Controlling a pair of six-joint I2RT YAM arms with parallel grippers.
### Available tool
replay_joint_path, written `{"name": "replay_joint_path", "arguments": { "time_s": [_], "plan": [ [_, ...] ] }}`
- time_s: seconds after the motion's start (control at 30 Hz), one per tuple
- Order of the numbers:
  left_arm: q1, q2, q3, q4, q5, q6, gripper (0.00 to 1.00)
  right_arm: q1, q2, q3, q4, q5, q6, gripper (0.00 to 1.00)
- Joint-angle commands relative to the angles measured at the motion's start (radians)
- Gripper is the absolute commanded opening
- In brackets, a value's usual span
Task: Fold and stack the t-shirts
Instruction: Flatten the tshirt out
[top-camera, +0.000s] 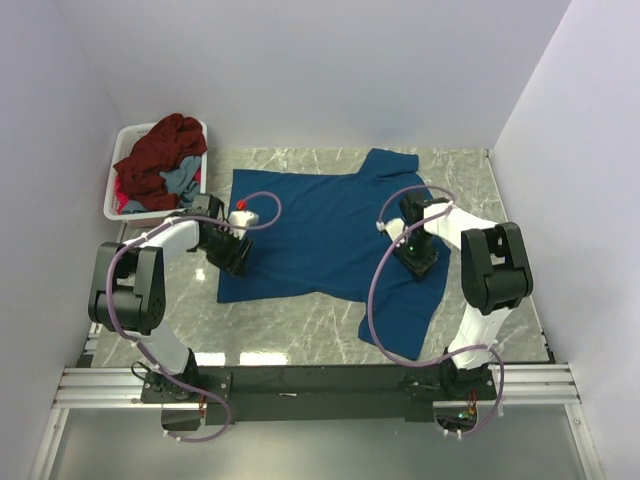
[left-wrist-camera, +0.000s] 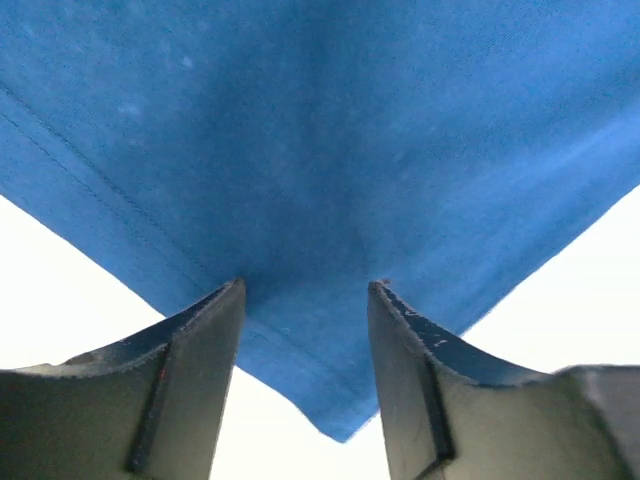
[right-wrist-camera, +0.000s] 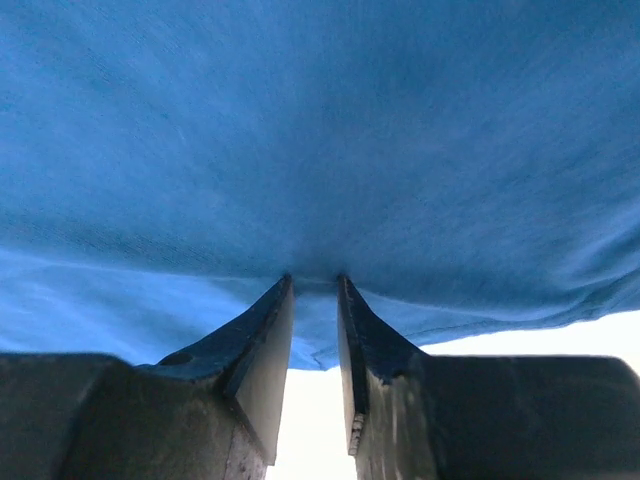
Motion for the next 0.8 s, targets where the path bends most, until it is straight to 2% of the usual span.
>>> {"name": "replay_joint_path", "arguments": {
  "time_s": [0.0,0.17,0.27,0.3,0.37,0.43,0.53,0.57,0.6,0.67,0.7,0.77],
  "plan": [
    [0.0,-0.036,-0.071,-0.058,-0.079,0.062,0.59,-0.017,-0.013,-0.058,0.03,0.119,-0.066,0.32],
    [-0.046,-0.114,-0.162,-0.141,-0.159,0.124,0.55,-0.019,-0.099,-0.145,-0.041,0.113,-0.161,0.35],
    [-0.117,-0.156,-0.205,-0.211,-0.168,0.162,0.53,-0.038,-0.177,-0.114,-0.16,0.014,-0.243,0.38],
    [-0.131,-0.174,-0.202,-0.242,-0.154,0.177,0.53,-0.054,-0.196,-0.04,-0.197,-0.07,-0.253,0.4],
    [-0.14,-0.18,-0.168,-0.297,-0.107,0.199,0.53,-0.112,-0.185,0.067,-0.282,-0.137,-0.246,0.43],
    [-0.103,-0.168,-0.072,-0.301,-0.036,0.198,0.55,-0.15,-0.11,0.242,-0.312,-0.213,-0.186,0.43],
    [-0.035,-0.087,0.117,-0.249,0.073,0.139,0.57,-0.189,0.032,0.431,-0.227,-0.195,-0.047,0.36],
    [-0.022,-0.035,0.164,-0.229,0.097,0.08,0.58,-0.192,0.072,0.483,-0.208,-0.194,-0.012,0.34],
    [-0.011,-0.007,0.253,-0.197,0.12,0.057,0.58,-0.195,0.144,0.591,-0.187,-0.192,0.03,0.33],
    [0.0,0.063,0.324,-0.155,0.153,-0.027,0.6,-0.195,0.221,0.719,-0.167,-0.233,0.133,0.26],
    [0.0,0.083,0.374,-0.129,0.159,-0.048,0.6,-0.195,0.291,0.835,-0.153,-0.241,0.174,0.24],
    [0.0,0.134,0.41,-0.084,0.179,-0.107,0.6,-0.197,0.362,0.951,-0.109,-0.249,0.277,0.22]
  ]
}}
